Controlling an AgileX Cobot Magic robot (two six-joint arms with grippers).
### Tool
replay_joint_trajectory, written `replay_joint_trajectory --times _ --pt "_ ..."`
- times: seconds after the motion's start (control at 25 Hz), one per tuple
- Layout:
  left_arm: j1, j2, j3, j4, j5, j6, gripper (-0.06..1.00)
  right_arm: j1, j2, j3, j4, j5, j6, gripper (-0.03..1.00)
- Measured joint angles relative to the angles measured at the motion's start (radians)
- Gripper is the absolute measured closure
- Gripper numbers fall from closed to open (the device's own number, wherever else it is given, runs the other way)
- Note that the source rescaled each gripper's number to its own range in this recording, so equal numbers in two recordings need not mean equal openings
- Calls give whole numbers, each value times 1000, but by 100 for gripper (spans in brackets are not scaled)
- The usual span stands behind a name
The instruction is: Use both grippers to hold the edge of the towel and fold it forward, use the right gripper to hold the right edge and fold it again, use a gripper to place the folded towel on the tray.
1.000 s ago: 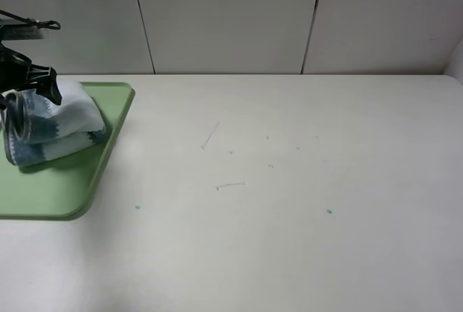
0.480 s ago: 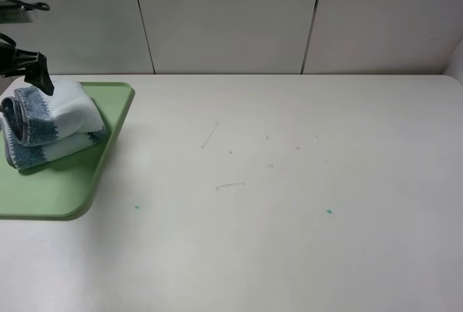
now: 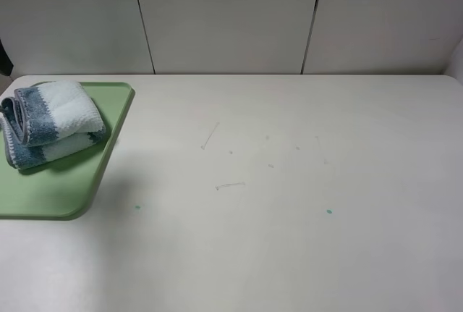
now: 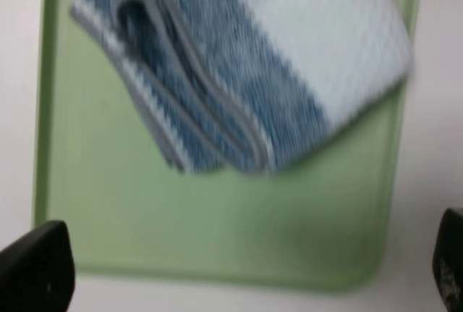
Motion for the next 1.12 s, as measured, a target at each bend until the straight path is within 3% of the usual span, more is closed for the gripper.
replay_joint_trajectory --times 0.2,0.68,1.12 --pt "0 -122 25 -5 109 17 -6 0 0 0 0 0 0 -3" --pt "0 -594 313 -26 163 31 -6 0 0 0 0 0 0 -3" --pt "0 -1036 405 -92 195 77 -6 0 0 0 0 0 0 -3"
